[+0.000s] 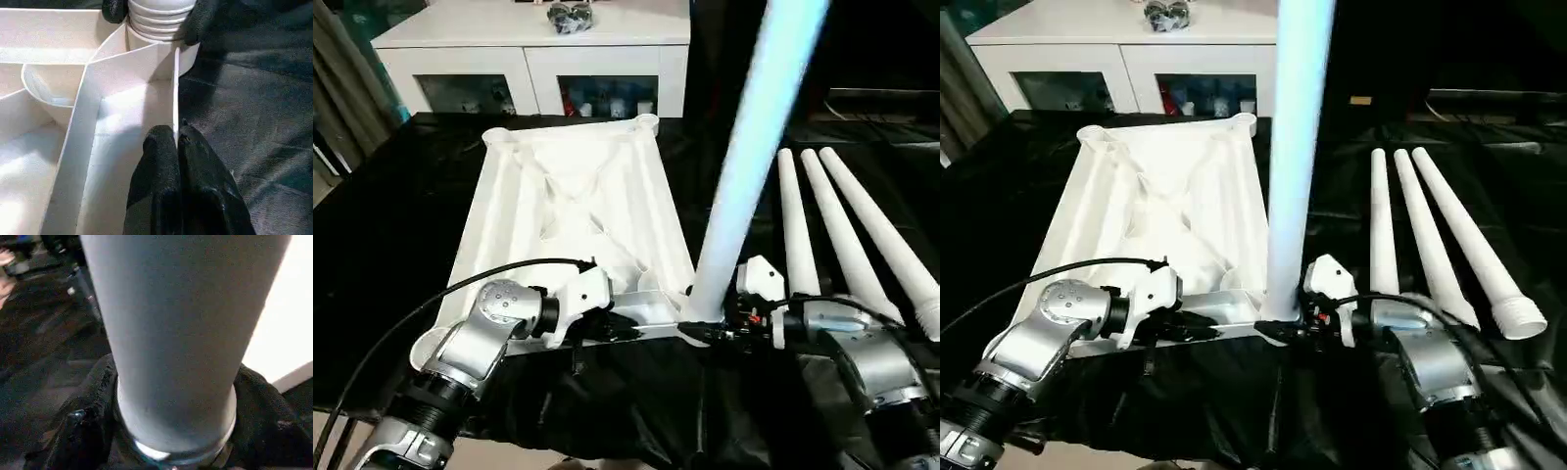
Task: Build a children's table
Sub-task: Rotate leg to tighten
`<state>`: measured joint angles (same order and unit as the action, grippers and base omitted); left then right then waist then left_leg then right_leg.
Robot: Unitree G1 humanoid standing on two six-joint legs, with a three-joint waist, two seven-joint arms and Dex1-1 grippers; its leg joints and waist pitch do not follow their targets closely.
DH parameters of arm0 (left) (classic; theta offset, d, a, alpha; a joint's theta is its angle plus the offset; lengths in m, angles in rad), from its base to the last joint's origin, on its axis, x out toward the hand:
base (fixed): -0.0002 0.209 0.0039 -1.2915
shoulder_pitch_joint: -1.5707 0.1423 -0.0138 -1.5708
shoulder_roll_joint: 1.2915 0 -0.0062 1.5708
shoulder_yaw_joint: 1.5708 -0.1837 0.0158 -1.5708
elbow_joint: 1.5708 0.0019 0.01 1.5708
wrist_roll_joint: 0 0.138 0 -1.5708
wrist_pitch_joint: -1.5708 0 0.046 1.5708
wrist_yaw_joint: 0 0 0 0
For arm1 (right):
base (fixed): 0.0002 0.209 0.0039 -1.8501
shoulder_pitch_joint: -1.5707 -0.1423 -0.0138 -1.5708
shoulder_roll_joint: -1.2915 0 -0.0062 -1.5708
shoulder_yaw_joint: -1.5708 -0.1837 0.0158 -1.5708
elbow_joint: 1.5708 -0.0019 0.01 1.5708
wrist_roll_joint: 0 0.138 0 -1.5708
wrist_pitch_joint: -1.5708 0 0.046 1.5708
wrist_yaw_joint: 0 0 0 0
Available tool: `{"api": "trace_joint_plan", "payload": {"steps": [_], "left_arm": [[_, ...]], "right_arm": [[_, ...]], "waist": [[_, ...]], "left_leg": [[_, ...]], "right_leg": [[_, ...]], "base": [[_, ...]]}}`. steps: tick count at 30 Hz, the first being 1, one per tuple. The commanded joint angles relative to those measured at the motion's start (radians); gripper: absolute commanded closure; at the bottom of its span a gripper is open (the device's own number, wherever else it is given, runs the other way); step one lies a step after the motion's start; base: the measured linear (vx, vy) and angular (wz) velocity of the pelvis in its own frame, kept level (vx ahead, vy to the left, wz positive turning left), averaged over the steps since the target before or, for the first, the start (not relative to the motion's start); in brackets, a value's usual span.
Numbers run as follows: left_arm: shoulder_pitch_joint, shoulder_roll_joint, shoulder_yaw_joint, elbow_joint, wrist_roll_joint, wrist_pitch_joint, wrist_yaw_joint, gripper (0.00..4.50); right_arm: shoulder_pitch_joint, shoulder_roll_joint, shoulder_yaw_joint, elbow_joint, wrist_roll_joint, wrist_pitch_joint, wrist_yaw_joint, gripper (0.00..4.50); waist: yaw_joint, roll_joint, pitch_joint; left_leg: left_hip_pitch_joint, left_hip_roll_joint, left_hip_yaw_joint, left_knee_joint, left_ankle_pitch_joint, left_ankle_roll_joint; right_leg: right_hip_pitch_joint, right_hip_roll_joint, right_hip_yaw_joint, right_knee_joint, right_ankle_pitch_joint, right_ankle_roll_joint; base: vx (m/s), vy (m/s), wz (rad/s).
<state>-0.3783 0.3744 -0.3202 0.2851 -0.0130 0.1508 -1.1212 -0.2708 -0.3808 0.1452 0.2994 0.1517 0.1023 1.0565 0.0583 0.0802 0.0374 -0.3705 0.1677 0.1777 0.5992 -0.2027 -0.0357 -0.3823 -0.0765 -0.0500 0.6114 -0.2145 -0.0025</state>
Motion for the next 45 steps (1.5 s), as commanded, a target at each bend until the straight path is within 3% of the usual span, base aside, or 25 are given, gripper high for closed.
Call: {"api": "trace_joint_plan", "payload": {"steps": [1,3,5,6,7,8,12,13,16,17,18,20,24,26,27,30,35,39,45], "left_arm": [[-0.027,-0.059,-0.013,0.001,0.018,0.016,0.097,4.50],[-0.036,-0.096,-0.010,0.010,0.026,0.039,0.147,4.50],[-0.051,-0.143,-0.016,0.020,0.041,0.056,0.201,4.50],[-0.054,-0.153,-0.019,0.022,0.046,0.058,0.213,4.50],[-0.067,-0.205,-0.026,0.029,0.051,0.082,0.258,4.50],[-0.074,-0.230,-0.027,0.035,0.053,0.091,0.279,4.50],[-0.080,-0.268,-0.040,0.040,0.063,0.100,0.303,4.50],[-0.080,-0.276,-0.045,0.038,0.065,0.102,0.305,4.50],[-0.078,-0.280,-0.050,0.034,0.066,0.097,0.300,4.50],[-0.075,-0.273,-0.053,0.031,0.067,0.088,0.290,4.50],[-0.069,-0.260,-0.054,0.024,0.068,0.074,0.273,4.50],[-0.057,-0.232,-0.054,0.009,0.059,0.057,0.229,4.50],[-0.042,-0.182,-0.051,-0.010,0.049,0.041,0.167,4.50],[-0.038,-0.163,-0.047,-0.012,0.048,0.035,0.152,4.50],[-0.032,-0.126,-0.037,-0.015,0.037,0.025,0.110,4.50],[-0.028,-0.091,-0.030,-0.019,0.022,0.019,0.062,4.50],[-0.032,-0.046,-0.016,-0.009,0.009,0.002,0.011,4.50],[-0.045,0.007,-0.013,0.017,-0.004,-0.024,-0.042,4.50],[-0.055,0.027,-0.012,0.041,-0.003,-0.043,-0.069,4.50]], "right_arm": [[0.004,0.076,0.066,0.041,-0.032,0.008,-0.083,1.77],[-0.013,0.122,0.052,0.085,-0.078,-0.008,-0.215,1.78],[-0.029,0.185,0.033,0.122,-0.108,-0.004,-0.361,1.78],[-0.031,0.199,0.028,0.127,-0.110,0.000,-0.386,1.78],[-0.036,0.272,0.004,0.134,-0.115,0.025,-0.505,1.78],[-0.036,0.306,-0.003,0.134,-0.118,0.030,-0.551,1.78],[-0.035,0.364,-0.010,0.131,-0.121,0.017,-0.612,1.78],[-0.035,0.376,-0.014,0.132,-0.119,0.006,-0.629,1.43],[-0.041,0.389,-0.032,0.136,-0.097,-0.002,-0.634,1.06],[-0.046,0.385,-0.039,0.136,-0.092,-0.005,-0.631,0.99],[-0.052,0.371,-0.042,0.138,-0.107,-0.017,-0.629,0.87],[-0.062,0.336,-0.045,0.141,-0.137,-0.046,-0.631,0.64],[-0.073,0.277,-0.049,0.144,-0.122,-0.057,-0.553,0.58],[-0.073,0.249,-0.042,0.141,-0.117,-0.063,-0.504,0.58],[-0.067,0.188,-0.019,0.126,-0.106,-0.072,-0.374,0.58],[-0.052,0.131,0.007,0.097,-0.079,-0.065,-0.239,0.58],[-0.032,0.050,0.047,0.041,-0.022,-0.036,-0.044,0.58],[-0.025,-0.018,0.088,0.006,0.018,-0.003,0.116,1.03],[-0.027,-0.040,0.106,0.002,0.015,0.001,0.164,1.46]], "waist": [[-0.006,-0.014,-0.044],[-0.015,-0.016,-0.039],[-0.027,-0.013,-0.037],[-0.030,-0.016,-0.038],[-0.031,-0.019,-0.037],[-0.031,-0.014,-0.036],[-0.028,-0.012,-0.040],[-0.029,-0.009,-0.039],[-0.030,-0.009,-0.042],[-0.029,-0.009,-0.042],[-0.029,-0.002,-0.042],[-0.028,-0.004,-0.045],[-0.023,0.000,-0.054],[-0.022,0.001,-0.056],[-0.022,-0.004,-0.058],[-0.020,-0.004,-0.053],[-0.005,-0.003,-0.051],[0.003,-0.003,-0.050],[0.005,-0.003,-0.053]], "left_leg": [[0.007,0.062,-0.023,-0.080,-0.202,0.062],[0.012,0.060,-0.025,-0.086,-0.261,0.023],[0.011,0.058,-0.029,-0.090,-0.290,-0.001],[0.009,0.056,-0.030,-0.090,-0.291,-0.004],[0.010,0.056,-0.031,-0.091,-0.301,-0.001],[0.013,0.057,-0.028,-0.091,-0.303,-0.003],[0.012,0.057,-0.030,-0.092,-0.300,-0.002],[0.009,0.057,-0.030,-0.094,-0.299,0.001],[0.008,0.057,-0.029,-0.092,-0.288,0.007],[0.007,0.057,-0.029,-0.092,-0.283,0.013],[0.007,0.057,-0.030,-0.092,-0.282,0.013],[0.006,0.058,-0.029,-0.090,-0.265,0.017],[0.006,0.058,-0.025,-0.078,-0.171,0.051],[0.000,0.057,-0.026,-0.074,-0.128,0.074],[-0.001,0.056,-0.025,-0.069,-0.109,0.098],[0.000,0.059,-0.023,-0.070,-0.140,0.115],[0.005,0.067,-0.022,-0.074,-0.172,0.103],[0.008,0.066,-0.022,-0.074,-0.184,0.092],[0.006,0.064,-0.022,-0.071,-0.158,0.091]], "right_leg": [[0.034,-0.072,0.041,-0.078,-0.161,-0.262],[0.032,-0.074,0.043,-0.090,-0.298,-0.228],[0.030,-0.074,0.043,-0.094,-0.351,-0.207],[0.033,-0.074,0.042,-0.095,-0.358,-0.199],[0.031,-0.074,0.043,-0.099,-0.375,-0.185],[0.025,-0.073,0.046,-0.100,-0.375,-0.183],[0.025,-0.072,0.048,-0.100,-0.337,-0.177],[0.025,-0.072,0.047,-0.099,-0.319,-0.179],[0.028,-0.072,0.047,-0.096,-0.268,-0.190],[0.029,-0.073,0.047,-0.095,-0.260,-0.192],[0.029,-0.073,0.047,-0.094,-0.257,-0.194],[0.030,-0.072,0.047,-0.092,-0.229,-0.199],[0.035,-0.070,0.046,-0.075,-0.060,-0.241],[0.042,-0.069,0.042,-0.065,0.021,-0.257],[0.046,-0.071,0.040,-0.061,0.066,-0.270],[0.045,-0.072,0.040,-0.064,0.033,-0.278],[0.041,-0.069,0.039,-0.067,-0.042,-0.278],[0.041,-0.070,0.040,-0.069,-0.066,-0.276],[0.041,-0.071,0.039,-0.065,-0.041,-0.284]], "base": [[0.000,0.000,0.00],[0.000,0.000,0.00],[0.000,0.000,0.00],[0.000,0.000,0.00],[0.000,0.000,0.00],[0.000,0.000,0.00],[0.000,0.000,0.00],[0.000,0.000,0.00],[0.000,0.000,0.00],[0.000,0.000,0.00],[0.000,0.000,0.00],[0.000,0.000,0.00],[0.000,0.000,0.00],[0.000,0.000,0.00],[0.000,0.000,0.00],[0.000,0.000,0.00],[0.000,0.000,0.00],[0.000,0.000,0.00],[0.000,0.000,0.00]]}}
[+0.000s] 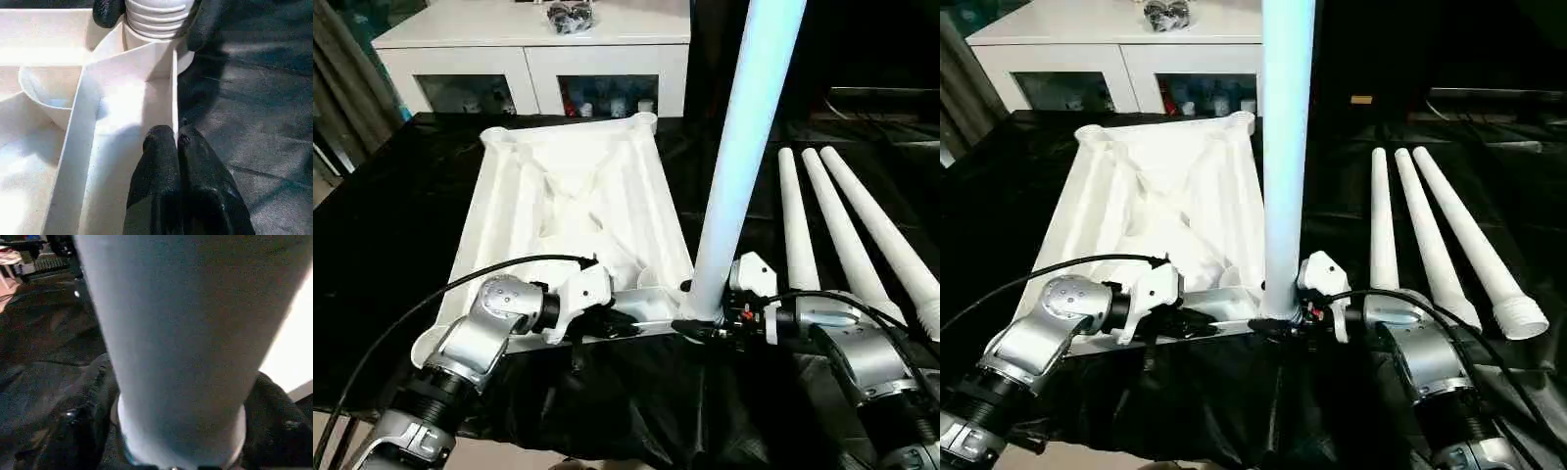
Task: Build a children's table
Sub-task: Rotate leg to tighten
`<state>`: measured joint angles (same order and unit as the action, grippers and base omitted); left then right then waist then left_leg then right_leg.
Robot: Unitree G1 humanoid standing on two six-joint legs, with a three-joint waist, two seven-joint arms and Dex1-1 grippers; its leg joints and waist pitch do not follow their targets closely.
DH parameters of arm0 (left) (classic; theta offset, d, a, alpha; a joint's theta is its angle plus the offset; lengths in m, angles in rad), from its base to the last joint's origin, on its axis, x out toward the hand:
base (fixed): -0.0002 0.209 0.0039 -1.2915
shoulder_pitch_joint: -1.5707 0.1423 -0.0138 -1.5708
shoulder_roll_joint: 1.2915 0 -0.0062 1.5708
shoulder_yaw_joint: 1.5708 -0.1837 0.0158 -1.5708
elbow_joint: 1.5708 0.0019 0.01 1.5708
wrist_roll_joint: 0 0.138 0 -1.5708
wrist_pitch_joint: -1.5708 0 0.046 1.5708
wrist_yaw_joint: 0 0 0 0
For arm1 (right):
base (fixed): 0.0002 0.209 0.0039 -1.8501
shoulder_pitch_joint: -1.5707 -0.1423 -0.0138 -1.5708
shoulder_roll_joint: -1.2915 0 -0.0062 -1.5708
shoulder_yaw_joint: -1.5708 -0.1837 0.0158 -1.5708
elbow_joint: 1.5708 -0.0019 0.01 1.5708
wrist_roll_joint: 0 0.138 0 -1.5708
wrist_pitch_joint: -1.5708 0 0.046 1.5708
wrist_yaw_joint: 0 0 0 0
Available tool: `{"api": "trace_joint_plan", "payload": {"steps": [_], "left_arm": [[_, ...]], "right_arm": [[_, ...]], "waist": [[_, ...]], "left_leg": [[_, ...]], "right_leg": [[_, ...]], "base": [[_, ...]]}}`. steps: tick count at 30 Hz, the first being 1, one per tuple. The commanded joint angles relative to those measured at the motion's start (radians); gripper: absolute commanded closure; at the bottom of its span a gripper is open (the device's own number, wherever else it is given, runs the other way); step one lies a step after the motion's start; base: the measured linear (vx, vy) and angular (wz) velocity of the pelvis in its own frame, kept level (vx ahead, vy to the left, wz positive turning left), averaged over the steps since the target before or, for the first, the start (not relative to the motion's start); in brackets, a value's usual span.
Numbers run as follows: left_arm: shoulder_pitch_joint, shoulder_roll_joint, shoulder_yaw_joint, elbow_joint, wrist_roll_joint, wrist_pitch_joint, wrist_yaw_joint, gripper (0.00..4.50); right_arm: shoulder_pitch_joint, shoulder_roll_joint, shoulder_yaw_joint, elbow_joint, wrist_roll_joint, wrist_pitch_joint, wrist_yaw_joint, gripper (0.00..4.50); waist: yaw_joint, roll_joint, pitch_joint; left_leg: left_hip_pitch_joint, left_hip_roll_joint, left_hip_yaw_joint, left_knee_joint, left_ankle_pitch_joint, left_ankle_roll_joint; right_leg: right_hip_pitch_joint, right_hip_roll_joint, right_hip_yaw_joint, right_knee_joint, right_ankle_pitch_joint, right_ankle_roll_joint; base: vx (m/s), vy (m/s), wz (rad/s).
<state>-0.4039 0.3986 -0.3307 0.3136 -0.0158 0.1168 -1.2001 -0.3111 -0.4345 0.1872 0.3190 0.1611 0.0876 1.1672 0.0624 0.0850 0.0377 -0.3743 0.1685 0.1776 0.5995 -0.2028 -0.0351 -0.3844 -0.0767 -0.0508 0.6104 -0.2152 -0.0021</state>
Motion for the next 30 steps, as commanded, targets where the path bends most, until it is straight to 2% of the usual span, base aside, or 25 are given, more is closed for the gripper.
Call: {"api": "trace_joint_plan", "payload": {"steps": [1,2,7,11,12,13,14,16,17,18,20,21,22,23,25,26,27,28,30], "left_arm": [[-0.031,0.004,-0.001,0.017,0.001,-0.013,0.006,4.50],[-0.032,0.005,-0.001,0.020,0.001,-0.015,0.003,4.50],[-0.035,-0.004,0.002,0.030,-0.005,-0.019,0.009,4.50],[-0.036,-0.046,0.000,0.033,0.018,-0.004,0.088,4.50],[-0.037,-0.064,-0.003,0.033,0.029,0.007,0.122,4.50],[-0.037,-0.081,-0.008,0.029,0.040,0.025,0.149,4.50],[-0.038,-0.098,-0.012,0.026,0.049,0.037,0.176,4.50],[-0.040,-0.149,-0.009,0.017,0.052,0.078,0.239,4.50],[-0.044,-0.176,-0.007,0.018,0.059,0.098,0.279,4.50],[-0.049,-0.201,-0.006,0.022,0.068,0.114,0.315,4.50],[-0.057,-0.243,-0.006,0.034,0.074,0.135,0.364,4.50],[-0.067,-0.277,-0.004,0.047,0.081,0.144,0.404,4.50],[-0.068,-0.282,-0.004,0.049,0.082,0.146,0.410,4.50],[-0.073,-0.295,-0.005,0.054,0.085,0.147,0.421,4.50],[-0.077,-0.316,-0.008,0.054,0.085,0.150,0.424,4.50],[-0.077,-0.316,-0.008,0.054,0.085,0.150,0.423,4.50],[-0.077,-0.318,-0.009,0.052,0.086,0.153,0.420,4.50],[-0.077,-0.315,-0.011,0.051,0.086,0.148,0.413,4.50],[-0.073,-0.298,-0.014,0.043,0.081,0.136,0.384,4.50]], "right_arm": [[0.014,0.010,0.066,-0.019,0.005,0.015,0.060,1.46],[0.014,0.008,0.068,-0.020,0.005,0.016,0.065,1.64],[0.026,0.015,0.069,-0.035,0.009,0.026,0.054,1.72],[0.032,0.081,0.036,-0.003,-0.014,0.032,-0.091,1.74],[0.031,0.114,0.019,0.018,-0.027,0.028,-0.167,1.74],[0.034,0.146,0.005,0.029,-0.028,0.027,-0.220,1.74],[0.037,0.172,-0.004,0.035,-0.032,0.024,-0.264,1.74],[0.043,0.230,-0.016,0.054,-0.057,0.023,-0.380,1.74],[0.044,0.262,-0.020,0.065,-0.071,0.016,-0.439,1.75],[0.042,0.293,-0.026,0.078,-0.085,0.019,-0.501,1.75],[0.034,0.350,-0.034,0.108,-0.115,0.026,-0.618,1.75],[0.022,0.392,-0.036,0.137,-0.152,0.026,-0.721,1.75],[0.020,0.398,-0.036,0.141,-0.158,0.026,-0.736,1.75],[0.015,0.418,-0.041,0.152,-0.157,0.025,-0.759,1.75],[0.005,0.443,-0.048,0.158,-0.158,-0.007,-0.782,1.75],[0.005,0.443,-0.048,0.158,-0.158,-0.008,-0.782,1.19],[0.002,0.447,-0.058,0.157,-0.152,-0.011,-0.784,1.05],[0.000,0.449,-0.072,0.151,-0.133,-0.005,-0.773,1.05],[-0.005,0.433,-0.087,0.147,-0.127,-0.006,-0.757,0.93]], "waist": [[0.001,-0.006,-0.054],[0.001,-0.007,-0.054],[0.002,-0.008,-0.055],[0.000,-0.008,-0.052],[-0.009,-0.009,-0.046],[-0.010,-0.010,-0.044],[-0.012,-0.009,-0.042],[-0.019,-0.011,-0.040],[-0.021,-0.011,-0.040],[-0.030,-0.006,-0.038],[-0.034,-0.010,-0.039],[-0.035,-0.007,-0.039],[-0.040,-0.005,-0.037],[-0.040,-0.007,-0.038],[-0.039,-0.005,-0.039],[-0.038,-0.004,-0.040],[-0.037,0.002,-0.040],[-0.039,-0.002,-0.040],[-0.037,0.001,-0.043]], "left_leg": [[0.010,0.064,-0.022,-0.072,-0.158,0.090],[0.010,0.063,-0.021,-0.071,-0.157,0.090],[0.010,0.063,-0.021,-0.070,-0.149,0.095],[0.008,0.063,-0.022,-0.073,-0.162,0.085],[0.012,0.063,-0.023,-0.079,-0.207,0.060],[0.013,0.062,-0.024,-0.083,-0.227,0.048],[0.019,0.063,-0.023,-0.086,-0.258,0.029],[0.016,0.061,-0.027,-0.090,-0.275,0.004],[0.016,0.060,-0.027,-0.090,-0.283,0.001],[0.019,0.059,-0.028,-0.092,-0.307,-0.011],[0.016,0.056,-0.030,-0.092,-0.311,-0.009],[0.015,0.056,-0.030,-0.092,-0.309,-0.009],[0.016,0.054,-0.029,-0.093,-0.313,-0.015],[0.016,0.052,-0.032,-0.094,-0.329,-0.015],[0.017,0.055,-0.031,-0.094,-0.332,-0.012],[0.014,0.055,-0.032,-0.095,-0.327,-0.007],[0.014,0.055,-0.033,-0.095,-0.328,-0.005],[0.013,0.055,-0.031,-0.095,-0.329,0.000],[0.010,0.057,-0.031,-0.094,-0.301,0.010]], "right_leg": [[0.043,-0.071,0.040,-0.063,-0.038,-0.285],[0.043,-0.070,0.039,-0.063,-0.036,-0.286],[0.044,-0.071,0.039,-0.062,-0.022,-0.289],[0.043,-0.072,0.040,-0.065,-0.052,-0.283],[0.039,-0.073,0.041,-0.074,-0.125,-0.272],[0.041,-0.073,0.040,-0.077,-0.169,-0.263],[0.035,-0.074,0.044,-0.084,-0.231,-0.249],[0.038,-0.075,0.044,-0.088,-0.282,-0.227],[0.037,-0.074,0.044,-0.089,-0.297,-0.221],[0.031,-0.074,0.045,-0.095,-0.329,-0.207],[0.032,-0.073,0.045,-0.098,-0.343,-0.193],[0.031,-0.073,0.045,-0.098,-0.344,-0.189],[0.026,-0.072,0.045,-0.100,-0.357,-0.185],[0.029,-0.072,0.043,-0.103,-0.380,-0.174],[0.025,-0.073,0.047,-0.104,-0.368,-0.168],[0.028,-0.073,0.047,-0.102,-0.350,-0.169],[0.027,-0.072,0.047,-0.101,-0.341,-0.170],[0.028,-0.071,0.047,-0.101,-0.323,-0.173],[0.031,-0.072,0.047,-0.096,-0.270,-0.185]], "base": [[0.000,0.000,0.00],[0.000,0.000,0.00],[0.000,0.000,0.00],[0.000,0.000,0.00],[0.000,0.000,0.00],[0.000,0.000,0.00],[0.000,0.000,0.00],[0.000,0.000,0.00],[0.000,0.000,0.00],[0.000,0.000,0.00],[0.000,0.000,0.00],[0.000,0.000,0.00],[0.000,0.000,0.00],[0.000,0.000,0.00],[0.000,0.000,0.00],[0.000,0.000,0.00],[0.000,0.000,0.00],[0.000,0.000,0.00],[0.000,0.000,0.00]]}}
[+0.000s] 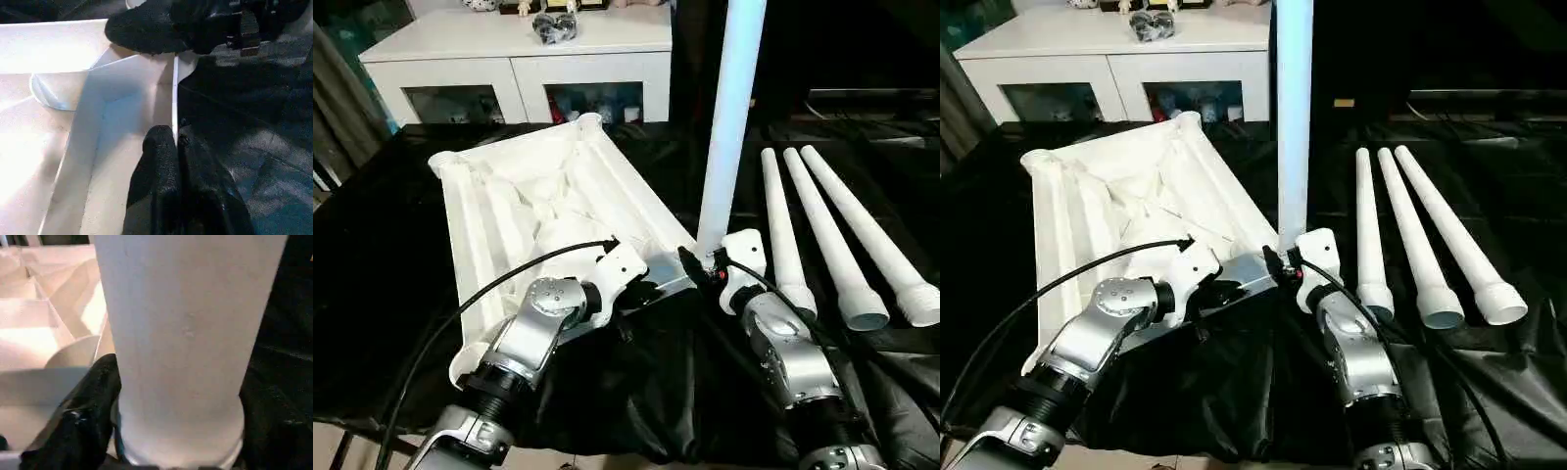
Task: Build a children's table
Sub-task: Rotate leg to tighten
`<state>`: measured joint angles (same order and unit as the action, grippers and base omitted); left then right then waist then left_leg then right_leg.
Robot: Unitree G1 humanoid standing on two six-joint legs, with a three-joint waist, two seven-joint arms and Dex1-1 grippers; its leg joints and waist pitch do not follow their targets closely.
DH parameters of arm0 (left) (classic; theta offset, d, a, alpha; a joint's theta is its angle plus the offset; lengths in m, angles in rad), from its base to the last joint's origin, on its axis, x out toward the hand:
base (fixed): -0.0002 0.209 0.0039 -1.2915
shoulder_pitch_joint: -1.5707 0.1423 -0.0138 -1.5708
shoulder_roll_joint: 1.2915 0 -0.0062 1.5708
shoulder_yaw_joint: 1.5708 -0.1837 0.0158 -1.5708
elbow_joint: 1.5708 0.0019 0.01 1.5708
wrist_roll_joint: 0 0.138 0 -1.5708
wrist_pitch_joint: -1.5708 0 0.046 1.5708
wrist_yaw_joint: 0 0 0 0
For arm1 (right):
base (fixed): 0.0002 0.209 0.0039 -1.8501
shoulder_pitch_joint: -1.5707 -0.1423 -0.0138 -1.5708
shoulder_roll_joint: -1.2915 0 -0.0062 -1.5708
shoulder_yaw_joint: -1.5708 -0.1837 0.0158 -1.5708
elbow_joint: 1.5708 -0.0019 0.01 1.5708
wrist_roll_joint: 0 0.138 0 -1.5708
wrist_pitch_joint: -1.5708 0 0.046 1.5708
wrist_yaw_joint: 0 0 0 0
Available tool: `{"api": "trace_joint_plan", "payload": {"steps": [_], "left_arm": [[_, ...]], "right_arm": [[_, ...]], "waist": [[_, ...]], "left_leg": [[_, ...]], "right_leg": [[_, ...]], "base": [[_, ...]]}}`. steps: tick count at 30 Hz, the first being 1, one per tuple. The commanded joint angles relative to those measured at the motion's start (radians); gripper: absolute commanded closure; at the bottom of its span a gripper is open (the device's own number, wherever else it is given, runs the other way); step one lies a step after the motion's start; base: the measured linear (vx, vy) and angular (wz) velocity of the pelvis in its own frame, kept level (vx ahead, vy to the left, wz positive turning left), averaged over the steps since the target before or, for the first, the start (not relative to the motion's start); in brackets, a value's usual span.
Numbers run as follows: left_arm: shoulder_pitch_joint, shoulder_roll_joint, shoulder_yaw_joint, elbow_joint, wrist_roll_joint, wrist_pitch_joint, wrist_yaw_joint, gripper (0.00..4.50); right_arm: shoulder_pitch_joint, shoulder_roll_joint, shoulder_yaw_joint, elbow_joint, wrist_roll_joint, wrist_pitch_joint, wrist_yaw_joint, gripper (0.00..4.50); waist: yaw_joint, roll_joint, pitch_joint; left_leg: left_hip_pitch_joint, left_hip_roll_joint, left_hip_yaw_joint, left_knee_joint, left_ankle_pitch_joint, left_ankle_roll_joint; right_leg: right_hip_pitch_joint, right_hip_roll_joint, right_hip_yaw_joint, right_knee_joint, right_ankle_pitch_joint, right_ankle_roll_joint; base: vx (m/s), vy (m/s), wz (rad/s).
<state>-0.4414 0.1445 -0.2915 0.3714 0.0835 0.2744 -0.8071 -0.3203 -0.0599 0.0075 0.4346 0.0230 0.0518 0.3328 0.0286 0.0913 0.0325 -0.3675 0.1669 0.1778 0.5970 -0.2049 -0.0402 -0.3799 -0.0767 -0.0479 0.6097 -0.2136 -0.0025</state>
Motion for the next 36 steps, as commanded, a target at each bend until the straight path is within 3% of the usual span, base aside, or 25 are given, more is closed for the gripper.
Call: {"api": "trace_joint_plan", "payload": {"steps": [1,5,6,7,8,11,12,13,17,19,21,22,26,28,36], "left_arm": [[-0.033,-0.039,-0.053,-0.016,-0.019,-0.026,-0.015,4.50],[-0.011,0.009,-0.053,-0.043,-0.037,-0.057,-0.092,4.50],[-0.006,0.018,-0.053,-0.049,-0.042,-0.061,-0.108,4.50],[0.001,0.036,-0.055,-0.060,-0.049,-0.064,-0.135,4.50],[0.006,0.049,-0.055,-0.066,-0.053,-0.067,-0.153,4.50],[0.016,0.090,-0.052,-0.074,-0.060,-0.078,-0.204,4.50],[0.018,0.108,-0.049,-0.071,-0.062,-0.088,-0.225,4.50],[0.019,0.123,-0.047,-0.067,-0.064,-0.096,-0.243,4.50],[0.019,0.165,-0.039,-0.058,-0.078,-0.114,-0.291,4.50],[0.019,0.180,-0.038,-0.056,-0.085,-0.118,-0.309,4.50],[0.018,0.189,-0.036,-0.054,-0.089,-0.120,-0.317,4.50],[0.016,0.205,-0.036,-0.050,-0.094,-0.126,-0.337,4.50],[0.009,0.227,-0.031,-0.034,-0.097,-0.142,-0.361,4.50],[0.006,0.235,-0.030,-0.029,-0.100,-0.147,-0.375,4.50],[0.006,0.245,-0.030,-0.025,-0.107,-0.148,-0.388,4.50]], "right_arm": [[0.003,0.053,0.094,0.031,0.007,0.027,0.080,0.81],[0.004,-0.019,0.113,0.018,0.001,-0.001,0.160,0.69],[0.006,-0.033,0.117,0.014,0.003,-0.004,0.182,0.69],[0.007,-0.059,0.123,0.007,0.000,-0.010,0.222,0.69],[0.009,-0.078,0.128,0.003,-0.001,-0.014,0.254,0.69],[0.016,-0.149,0.151,-0.022,0.011,-0.024,0.380,0.69],[0.021,-0.183,0.163,-0.038,0.022,-0.027,0.450,0.69],[0.026,-0.210,0.173,-0.051,0.033,-0.025,0.506,0.69],[0.035,-0.280,0.200,-0.083,0.075,-0.015,0.663,0.69],[0.036,-0.303,0.210,-0.094,0.087,-0.009,0.715,0.69],[0.036,-0.315,0.217,-0.099,0.093,-0.004,0.745,0.69],[0.037,-0.339,0.232,-0.112,0.104,0.010,0.798,0.83],[0.034,-0.368,0.250,-0.119,0.112,0.021,0.855,1.04],[0.030,-0.376,0.256,-0.122,0.117,0.031,0.883,1.38],[0.034,-0.379,0.266,-0.128,0.121,0.048,0.907,1.74]], "waist": [[-0.004,-0.005,-0.038],[-0.003,-0.005,-0.044],[-0.003,-0.006,-0.046],[-0.003,0.002,-0.046],[-0.005,-0.006,-0.048],[0.003,-0.004,-0.050],[0.008,-0.002,-0.052],[0.008,-0.008,-0.051],[0.015,-0.004,-0.045],[0.016,-0.012,-0.045],[0.018,-0.009,-0.045],[0.019,-0.012,-0.046],[0.027,-0.010,-0.048],[0.028,-0.013,-0.048],[0.032,-0.014,-0.050]], "left_leg": [[0.002,0.058,-0.032,-0.092,-0.295,0.017],[-0.001,0.058,-0.029,-0.087,-0.252,0.032],[-0.004,0.057,-0.029,-0.083,-0.219,0.048],[-0.004,0.058,-0.029,-0.082,-0.212,0.052],[-0.004,0.058,-0.027,-0.078,-0.197,0.063],[-0.002,0.058,-0.025,-0.071,-0.147,0.102],[0.003,0.062,-0.023,-0.068,-0.145,0.111],[0.002,0.062,-0.021,-0.068,-0.143,0.117],[0.001,0.065,-0.023,-0.075,-0.188,0.108],[0.002,0.065,-0.022,-0.075,-0.199,0.101],[0.001,0.065,-0.023,-0.075,-0.186,0.100],[0.001,0.065,-0.023,-0.074,-0.177,0.103],[0.001,0.066,-0.022,-0.070,-0.142,0.118],[0.001,0.066,-0.021,-0.070,-0.146,0.117],[0.002,0.065,-0.021,-0.069,-0.144,0.109]], "right_leg": [[0.028,-0.072,0.043,-0.095,-0.262,-0.187],[0.033,-0.071,0.042,-0.086,-0.174,-0.207],[0.038,-0.070,0.041,-0.080,-0.111,-0.223],[0.038,-0.071,0.040,-0.077,-0.092,-0.229],[0.040,-0.070,0.040,-0.075,-0.056,-0.240],[0.042,-0.070,0.037,-0.069,0.009,-0.264],[0.039,-0.071,0.038,-0.068,0.019,-0.270],[0.039,-0.069,0.038,-0.068,0.023,-0.273],[0.040,-0.069,0.035,-0.071,-0.055,-0.273],[0.040,-0.071,0.037,-0.074,-0.082,-0.271],[0.041,-0.071,0.037,-0.072,-0.086,-0.270],[0.041,-0.070,0.036,-0.072,-0.084,-0.270],[0.039,-0.071,0.036,-0.067,-0.055,-0.274],[0.040,-0.072,0.036,-0.068,-0.055,-0.276],[0.039,-0.071,0.035,-0.066,-0.060,-0.276]], "base": [[0.000,0.000,0.00],[0.000,0.000,0.00],[0.000,0.000,0.00],[0.000,0.000,0.00],[0.000,0.000,0.00],[0.000,0.000,0.00],[0.000,0.000,0.00],[0.000,0.000,0.00],[0.000,0.000,0.00],[0.000,0.000,0.00],[0.000,0.000,0.00],[0.000,0.000,0.00],[0.000,0.000,0.00],[0.000,0.000,0.00],[0.000,0.000,0.00]]}}
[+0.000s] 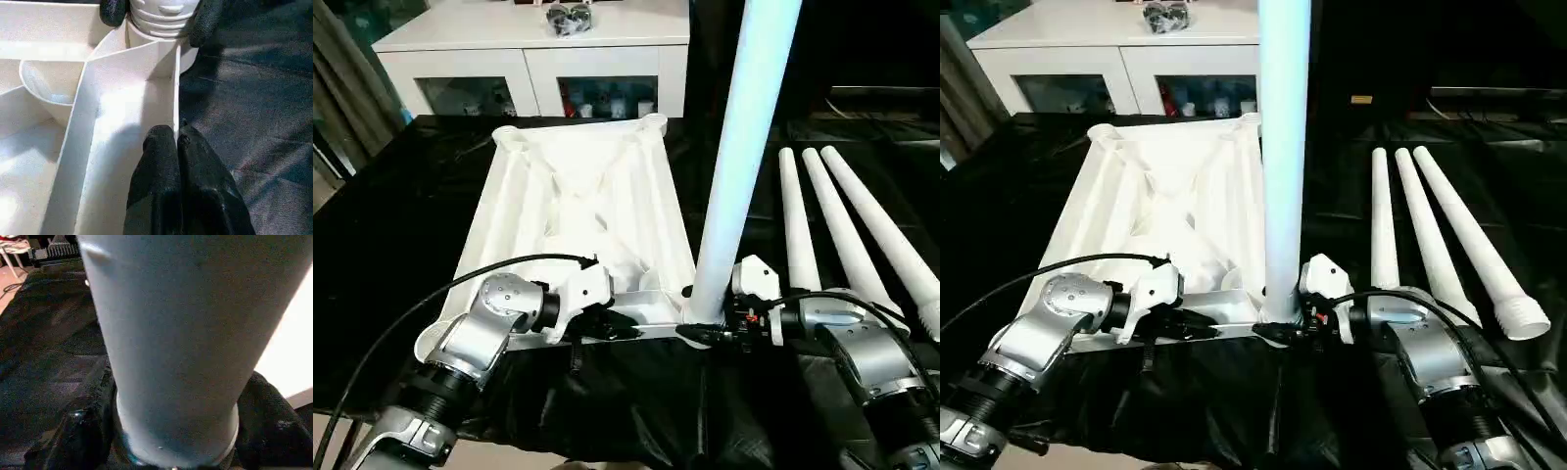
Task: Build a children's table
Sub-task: Rotate leg to tighten
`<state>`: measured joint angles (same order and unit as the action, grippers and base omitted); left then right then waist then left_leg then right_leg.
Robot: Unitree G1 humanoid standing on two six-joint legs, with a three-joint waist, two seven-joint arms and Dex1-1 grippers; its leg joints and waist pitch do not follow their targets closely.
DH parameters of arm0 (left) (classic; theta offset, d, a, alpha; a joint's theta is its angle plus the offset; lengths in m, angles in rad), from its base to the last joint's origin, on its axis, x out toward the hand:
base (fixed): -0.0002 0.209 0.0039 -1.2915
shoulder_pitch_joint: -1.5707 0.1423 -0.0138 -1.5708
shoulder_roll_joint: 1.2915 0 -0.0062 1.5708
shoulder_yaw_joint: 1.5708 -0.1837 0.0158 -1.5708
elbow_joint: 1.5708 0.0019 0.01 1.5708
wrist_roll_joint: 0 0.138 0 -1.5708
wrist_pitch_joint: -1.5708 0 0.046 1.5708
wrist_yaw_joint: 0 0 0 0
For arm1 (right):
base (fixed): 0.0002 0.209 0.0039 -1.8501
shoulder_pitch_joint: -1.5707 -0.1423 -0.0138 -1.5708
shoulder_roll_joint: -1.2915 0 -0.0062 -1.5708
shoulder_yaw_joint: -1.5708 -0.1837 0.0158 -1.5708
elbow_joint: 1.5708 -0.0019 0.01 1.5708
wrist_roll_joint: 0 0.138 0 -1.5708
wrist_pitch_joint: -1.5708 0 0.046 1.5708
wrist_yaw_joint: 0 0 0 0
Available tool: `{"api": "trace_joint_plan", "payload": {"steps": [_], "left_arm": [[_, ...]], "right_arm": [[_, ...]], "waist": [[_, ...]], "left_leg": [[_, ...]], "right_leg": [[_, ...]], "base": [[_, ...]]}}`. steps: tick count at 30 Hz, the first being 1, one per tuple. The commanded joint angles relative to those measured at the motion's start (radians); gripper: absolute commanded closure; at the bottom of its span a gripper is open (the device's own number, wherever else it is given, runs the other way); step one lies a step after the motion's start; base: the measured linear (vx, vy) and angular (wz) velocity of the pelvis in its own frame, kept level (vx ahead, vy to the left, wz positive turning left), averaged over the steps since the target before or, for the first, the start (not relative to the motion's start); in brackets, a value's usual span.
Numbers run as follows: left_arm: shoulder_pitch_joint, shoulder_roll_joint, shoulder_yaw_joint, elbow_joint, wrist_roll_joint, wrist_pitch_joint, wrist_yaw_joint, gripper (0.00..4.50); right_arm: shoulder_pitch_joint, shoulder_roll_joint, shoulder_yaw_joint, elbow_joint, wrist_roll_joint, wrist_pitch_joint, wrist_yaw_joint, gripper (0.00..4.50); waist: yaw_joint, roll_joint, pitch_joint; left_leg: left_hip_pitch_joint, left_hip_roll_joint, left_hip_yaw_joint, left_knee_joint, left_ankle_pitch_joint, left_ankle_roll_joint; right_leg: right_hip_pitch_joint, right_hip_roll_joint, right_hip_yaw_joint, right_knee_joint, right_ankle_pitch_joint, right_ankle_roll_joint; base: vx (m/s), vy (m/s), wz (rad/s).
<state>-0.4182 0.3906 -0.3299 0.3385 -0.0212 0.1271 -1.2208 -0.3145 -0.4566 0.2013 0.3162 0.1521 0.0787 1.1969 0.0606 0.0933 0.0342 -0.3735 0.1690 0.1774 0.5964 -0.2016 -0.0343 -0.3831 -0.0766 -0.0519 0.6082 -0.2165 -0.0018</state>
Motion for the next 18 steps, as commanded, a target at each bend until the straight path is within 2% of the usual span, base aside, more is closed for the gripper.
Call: {"api": "trace_joint_plan", "payload": {"steps": [1,4,6,8,9,10,11,16,18], "left_arm": [[-0.014,-0.014,0.011,0.005,-0.001,0.005,0.045,4.50],[-0.015,-0.057,0.013,0.002,0.029,0.030,0.136,4.50],[-0.020,-0.100,0.023,0.001,0.039,0.060,0.213,4.50],[-0.021,-0.138,0.022,-0.006,0.054,0.088,0.279,4.50],[-0.019,-0.165,0.025,-0.015,0.056,0.111,0.317,4.50],[-0.019,-0.165,0.025,-0.015,0.056,0.111,0.317,4.50],[-0.014,-0.202,0.028,-0.028,0.058,0.143,0.367,4.50],[0.014,-0.275,0.020,-0.076,0.074,0.184,0.451,4.50],[0.026,-0.289,0.016,-0.096,0.077,0.195,0.463,4.50]], "right_arm": [[0.034,0.038,0.059,-0.003,-0.013,0.026,-0.003,1.75],[0.035,0.114,0.016,0.033,-0.033,0.041,-0.174,1.77],[0.035,0.165,-0.005,0.061,-0.059,0.031,-0.293,1.78],[0.040,0.212,-0.014,0.077,-0.078,0.027,-0.390,1.78],[0.044,0.245,-0.018,0.082,-0.082,0.029,-0.439,1.78],[0.044,0.245,-0.018,0.082,-0.082,0.029,-0.439,1.78],[0.046,0.295,-0.023,0.091,-0.091,0.037,-0.513,1.78],[0.021,0.428,-0.044,0.144,-0.134,0.034,-0.733,1.78],[0.014,0.460,-0.059,0.154,-0.126,0.025,-0.768,1.22]], "waist": [[0.000,-0.016,-0.052],[-0.004,-0.015,-0.047],[-0.013,-0.018,-0.040],[-0.020,-0.020,-0.036],[-0.026,-0.016,-0.035],[-0.026,-0.016,-0.035],[-0.031,-0.018,-0.036],[-0.039,-0.017,-0.036],[-0.042,-0.017,-0.037]], "left_leg": [[0.007,0.063,-0.021,-0.068,-0.144,0.105],[0.009,0.063,-0.021,-0.073,-0.172,0.086],[0.011,0.060,-0.024,-0.082,-0.233,0.045],[0.015,0.059,-0.025,-0.086,-0.270,0.020],[0.016,0.058,-0.026,-0.088,-0.292,0.008],[0.016,0.058,-0.026,-0.088,-0.292,0.008],[0.016,0.059,-0.028,-0.090,-0.302,0.000],[0.007,0.055,-0.031,-0.092,-0.302,0.001],[0.006,0.057,-0.032,-0.093,-0.296,0.003]], "right_leg": [[0.042,-0.072,0.040,-0.064,-0.055,-0.278],[0.038,-0.071,0.040,-0.070,-0.098,-0.270],[0.039,-0.073,0.040,-0.083,-0.228,-0.245],[0.035,-0.075,0.043,-0.092,-0.310,-0.221],[0.033,-0.075,0.044,-0.094,-0.348,-0.206],[0.033,-0.075,0.044,-0.094,-0.348,-0.206],[0.030,-0.073,0.046,-0.096,-0.361,-0.192],[0.029,-0.074,0.045,-0.098,-0.363,-0.175],[0.028,-0.074,0.045,-0.097,-0.342,-0.174]], "base": [[0.000,0.000,0.00],[0.000,0.000,0.00],[0.000,0.000,0.00],[0.000,0.000,0.00],[0.000,0.000,0.00],[0.000,0.000,0.00],[0.000,0.000,0.00],[0.000,0.000,0.00],[0.000,0.000,0.00]]}}
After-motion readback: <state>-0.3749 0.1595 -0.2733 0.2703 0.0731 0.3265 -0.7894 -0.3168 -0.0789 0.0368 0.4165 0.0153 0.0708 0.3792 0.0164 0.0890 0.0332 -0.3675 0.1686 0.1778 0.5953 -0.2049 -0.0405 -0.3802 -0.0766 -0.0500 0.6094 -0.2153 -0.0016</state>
